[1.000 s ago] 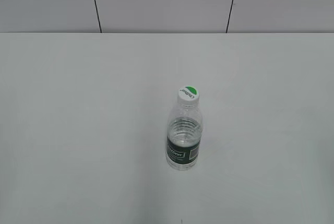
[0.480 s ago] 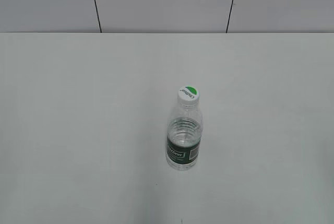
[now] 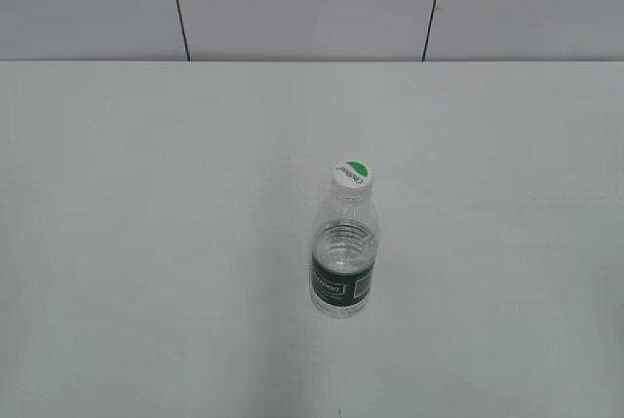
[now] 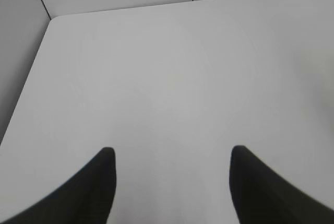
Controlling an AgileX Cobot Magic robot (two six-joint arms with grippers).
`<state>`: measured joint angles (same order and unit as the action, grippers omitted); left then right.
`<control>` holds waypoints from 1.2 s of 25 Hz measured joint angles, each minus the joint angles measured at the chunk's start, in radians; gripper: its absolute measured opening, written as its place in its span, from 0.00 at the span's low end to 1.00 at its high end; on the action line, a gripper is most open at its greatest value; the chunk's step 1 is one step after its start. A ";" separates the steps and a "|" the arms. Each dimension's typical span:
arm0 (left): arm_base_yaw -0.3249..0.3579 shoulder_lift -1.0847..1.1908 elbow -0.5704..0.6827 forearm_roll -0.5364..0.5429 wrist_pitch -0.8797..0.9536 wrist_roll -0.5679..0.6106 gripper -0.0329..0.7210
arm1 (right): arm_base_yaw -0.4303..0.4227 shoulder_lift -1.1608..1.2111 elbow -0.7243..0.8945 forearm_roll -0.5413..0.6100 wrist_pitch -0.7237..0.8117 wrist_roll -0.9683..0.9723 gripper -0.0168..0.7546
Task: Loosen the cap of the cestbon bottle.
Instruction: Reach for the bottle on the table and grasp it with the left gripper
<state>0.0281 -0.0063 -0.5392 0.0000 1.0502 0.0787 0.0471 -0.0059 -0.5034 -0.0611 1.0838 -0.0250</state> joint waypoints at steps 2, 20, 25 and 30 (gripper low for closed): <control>0.000 0.000 -0.004 0.005 -0.017 0.000 0.60 | 0.000 0.000 0.000 0.000 0.000 0.000 0.74; 0.000 0.068 0.187 0.037 -0.692 0.000 0.60 | 0.000 0.000 0.000 0.000 0.000 0.000 0.74; 0.000 0.195 0.190 0.040 -0.801 0.000 0.60 | 0.000 0.000 0.000 0.000 0.000 0.000 0.74; 0.000 0.369 0.190 0.042 -0.876 0.000 0.60 | 0.000 0.000 0.000 0.000 0.000 0.000 0.74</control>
<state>0.0281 0.3629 -0.3488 0.0418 0.1738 0.0787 0.0471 -0.0059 -0.5034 -0.0611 1.0838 -0.0250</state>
